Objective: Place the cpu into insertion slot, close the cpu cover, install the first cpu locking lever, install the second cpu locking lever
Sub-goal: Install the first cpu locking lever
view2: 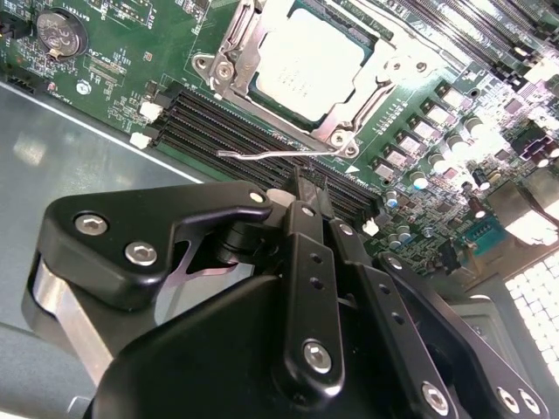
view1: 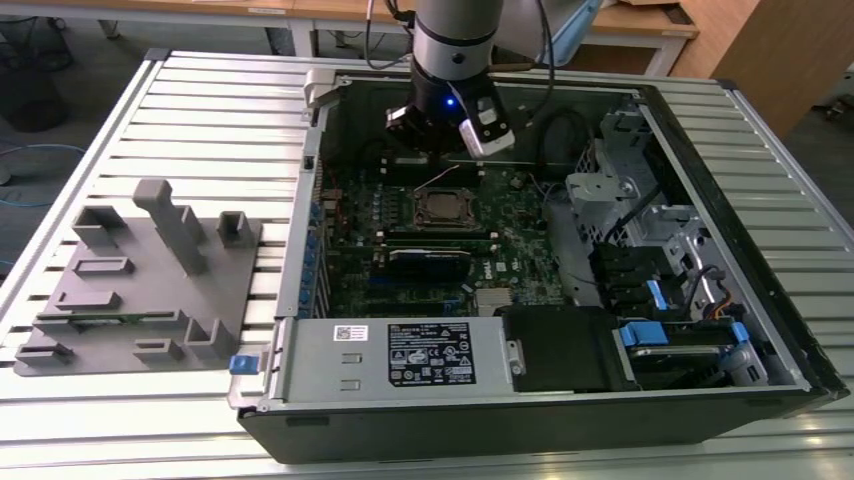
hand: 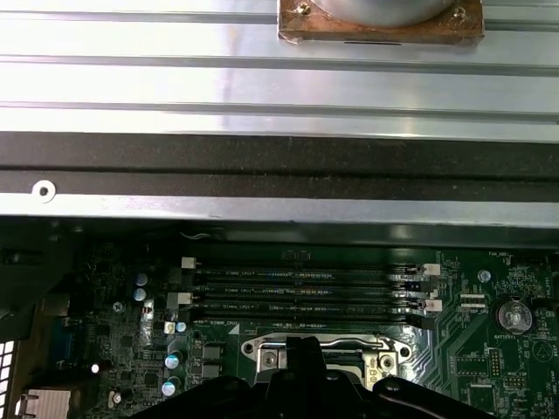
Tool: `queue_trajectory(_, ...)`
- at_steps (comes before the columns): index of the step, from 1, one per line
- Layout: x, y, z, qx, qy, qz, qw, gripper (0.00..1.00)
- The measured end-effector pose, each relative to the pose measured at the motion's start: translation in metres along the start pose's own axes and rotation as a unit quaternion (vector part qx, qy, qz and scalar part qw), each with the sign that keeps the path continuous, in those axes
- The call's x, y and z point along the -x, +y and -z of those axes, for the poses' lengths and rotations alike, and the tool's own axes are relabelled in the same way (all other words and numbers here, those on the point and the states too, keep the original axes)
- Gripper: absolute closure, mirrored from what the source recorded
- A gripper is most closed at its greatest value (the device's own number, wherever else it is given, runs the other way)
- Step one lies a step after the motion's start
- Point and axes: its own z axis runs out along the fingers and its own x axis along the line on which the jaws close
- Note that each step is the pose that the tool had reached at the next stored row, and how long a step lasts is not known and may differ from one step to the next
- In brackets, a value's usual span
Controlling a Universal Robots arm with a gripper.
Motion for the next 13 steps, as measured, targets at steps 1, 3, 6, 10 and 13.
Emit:
queue_trajectory(1,0.0000,-0.0004,-0.0022,0.0000,0.0000,0.000,1.0000,0.89)
queue_trajectory(3,0.0001,-0.0009,-0.0045,0.0000,0.0000,0.000,1.0000,0.89)
queue_trajectory(6,0.0006,-0.0009,-0.0045,0.0001,0.0000,0.000,1.0000,0.89)
queue_trajectory(10,0.0008,-0.0009,-0.0050,0.0001,0.0000,0.000,1.0000,0.89)
queue_trajectory(13,0.0008,-0.0008,-0.0061,-0.0004,0.0000,0.000,1.0000,0.89)
